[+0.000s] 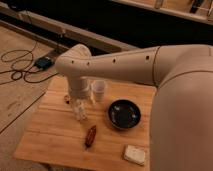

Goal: Place the bottle in the ceramic bowl

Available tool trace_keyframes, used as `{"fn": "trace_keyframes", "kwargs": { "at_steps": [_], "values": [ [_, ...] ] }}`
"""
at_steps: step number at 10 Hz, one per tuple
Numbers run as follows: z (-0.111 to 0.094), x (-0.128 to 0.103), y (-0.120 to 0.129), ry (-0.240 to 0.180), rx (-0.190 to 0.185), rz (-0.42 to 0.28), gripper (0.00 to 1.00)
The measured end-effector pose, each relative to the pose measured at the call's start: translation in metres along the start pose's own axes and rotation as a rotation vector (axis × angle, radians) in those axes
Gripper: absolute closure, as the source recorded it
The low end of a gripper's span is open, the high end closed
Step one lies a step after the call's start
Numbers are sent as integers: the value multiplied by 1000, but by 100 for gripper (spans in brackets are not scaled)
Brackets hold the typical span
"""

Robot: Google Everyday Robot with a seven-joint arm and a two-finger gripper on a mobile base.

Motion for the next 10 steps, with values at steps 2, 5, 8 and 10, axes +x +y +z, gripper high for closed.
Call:
{"fn": "trace_keyframes", "kwargs": {
  "at_steps": [2, 5, 8, 10],
  "values": [
    [4, 0, 1, 21, -7, -42, 35],
    [16, -1, 21, 89, -65, -231, 35],
    [31, -17, 35, 149, -111, -427, 35],
    [39, -37, 28, 162, -82, -496, 35]
  ]
}}
